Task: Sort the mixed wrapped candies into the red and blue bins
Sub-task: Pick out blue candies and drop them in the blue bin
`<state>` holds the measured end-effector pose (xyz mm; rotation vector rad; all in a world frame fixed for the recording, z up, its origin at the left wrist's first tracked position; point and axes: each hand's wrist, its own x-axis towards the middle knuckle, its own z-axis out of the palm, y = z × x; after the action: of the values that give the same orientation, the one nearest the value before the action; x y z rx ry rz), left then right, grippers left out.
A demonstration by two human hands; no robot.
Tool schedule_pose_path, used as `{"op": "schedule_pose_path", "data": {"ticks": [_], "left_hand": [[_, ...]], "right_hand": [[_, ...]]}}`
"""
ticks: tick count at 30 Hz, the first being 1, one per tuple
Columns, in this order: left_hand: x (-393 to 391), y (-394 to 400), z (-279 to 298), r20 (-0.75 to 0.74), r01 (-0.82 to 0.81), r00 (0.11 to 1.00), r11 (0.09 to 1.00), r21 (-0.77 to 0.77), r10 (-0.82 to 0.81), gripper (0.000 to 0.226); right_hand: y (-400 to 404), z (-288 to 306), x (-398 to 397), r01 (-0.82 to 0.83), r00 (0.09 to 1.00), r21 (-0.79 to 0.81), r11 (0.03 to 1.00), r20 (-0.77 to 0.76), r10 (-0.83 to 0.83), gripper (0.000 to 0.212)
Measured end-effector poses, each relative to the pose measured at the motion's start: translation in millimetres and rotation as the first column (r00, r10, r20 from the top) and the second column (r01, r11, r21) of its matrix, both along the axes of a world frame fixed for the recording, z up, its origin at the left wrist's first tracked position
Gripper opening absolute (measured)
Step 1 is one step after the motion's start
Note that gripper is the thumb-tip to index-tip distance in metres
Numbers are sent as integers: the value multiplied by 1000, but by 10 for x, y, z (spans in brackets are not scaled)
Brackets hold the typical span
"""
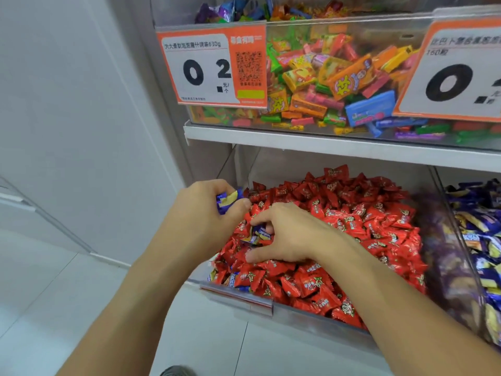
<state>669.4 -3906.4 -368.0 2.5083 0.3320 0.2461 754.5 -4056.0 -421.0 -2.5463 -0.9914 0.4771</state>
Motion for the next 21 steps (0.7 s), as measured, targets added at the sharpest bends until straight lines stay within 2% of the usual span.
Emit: {"op": "schedule_pose_path", "data": {"ticks": [1, 6, 12, 14, 15, 16, 18, 20, 21], "left_hand": [[-25, 10, -16, 3, -4, 1000, 1000, 11, 4, 24], [-50, 80, -74, 10, -10, 1000, 1000, -2, 10, 23], [1, 109, -172, 5, -4, 1000, 997, -78, 4, 23], [12, 90, -194, 4, -14, 1000, 992, -125, 15, 23], [23, 79, -216, 12, -29, 999, 985, -173, 31, 24], [37, 56, -236, 18, -46, 999, 967, -252, 52, 25], [78, -33, -283, -3, -60, 998, 877, -477, 67, 29], [110, -194, -321, -42, -41, 999, 731, -681, 17, 32], [121, -297, -327, -50, -22, 998, 647, -762, -26, 35]], "right_hand": [[18, -33, 8, 17, 999, 0, 1000, 31, -17, 67], [55, -115, 14, 66, 997, 40, 997, 48, -68, 30], [-133, -47, 76, 150, 987, 299, 942, -95, -127, 11], [-214, -20, 84, 202, 976, 398, 895, -156, -151, 5], [-241, 12, 69, 256, 958, 465, 848, -239, -158, 5], [-257, 53, 45, 336, 920, 520, 786, -359, -156, 10], [-262, 131, -38, 532, 776, 557, 638, -622, -103, 17], [-276, 202, -144, 672, 631, 521, 526, -774, -39, 22], [-300, 228, -188, 705, 585, 501, 501, -811, -11, 23]]}}
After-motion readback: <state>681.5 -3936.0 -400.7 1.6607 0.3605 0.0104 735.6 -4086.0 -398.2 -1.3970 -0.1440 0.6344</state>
